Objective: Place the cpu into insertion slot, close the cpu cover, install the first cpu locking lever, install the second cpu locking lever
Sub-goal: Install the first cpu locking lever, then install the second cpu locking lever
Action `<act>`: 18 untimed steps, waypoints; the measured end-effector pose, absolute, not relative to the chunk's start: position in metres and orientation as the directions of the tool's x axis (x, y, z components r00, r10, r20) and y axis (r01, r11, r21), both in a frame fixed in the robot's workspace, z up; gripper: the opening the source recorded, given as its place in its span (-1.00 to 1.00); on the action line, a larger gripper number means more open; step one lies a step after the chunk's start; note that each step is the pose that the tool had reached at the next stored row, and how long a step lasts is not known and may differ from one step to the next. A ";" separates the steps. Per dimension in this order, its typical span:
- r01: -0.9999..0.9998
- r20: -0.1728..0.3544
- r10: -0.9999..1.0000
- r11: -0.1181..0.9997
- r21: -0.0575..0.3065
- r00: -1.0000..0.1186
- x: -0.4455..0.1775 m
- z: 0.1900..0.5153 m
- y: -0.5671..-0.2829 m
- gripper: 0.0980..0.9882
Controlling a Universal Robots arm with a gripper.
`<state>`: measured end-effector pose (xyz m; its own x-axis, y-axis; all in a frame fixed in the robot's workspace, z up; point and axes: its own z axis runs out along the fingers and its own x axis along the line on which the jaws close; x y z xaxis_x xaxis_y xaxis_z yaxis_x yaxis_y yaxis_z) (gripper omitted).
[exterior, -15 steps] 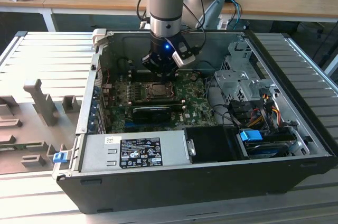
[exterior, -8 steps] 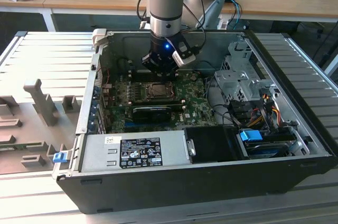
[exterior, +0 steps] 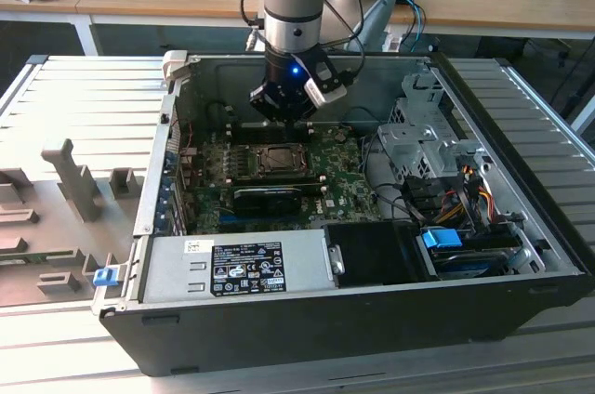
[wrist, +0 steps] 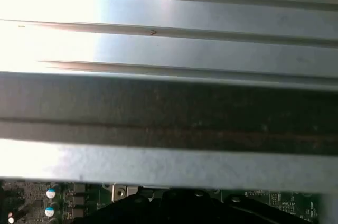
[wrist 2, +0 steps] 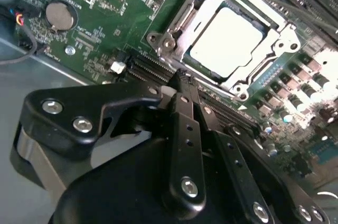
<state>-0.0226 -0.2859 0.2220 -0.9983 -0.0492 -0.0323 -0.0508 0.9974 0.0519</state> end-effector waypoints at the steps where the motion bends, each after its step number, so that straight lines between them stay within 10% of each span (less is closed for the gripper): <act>1: -0.051 -0.032 -0.049 0.997 0.052 -0.998 -0.023 0.222 -0.287 -0.98; 18: -0.051 -0.032 -0.049 0.997 0.049 -0.998 -0.023 0.237 -0.300 -0.98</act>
<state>-0.0226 -0.3004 0.2368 -0.9983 -0.0494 -0.0323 -0.0510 0.9975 0.0493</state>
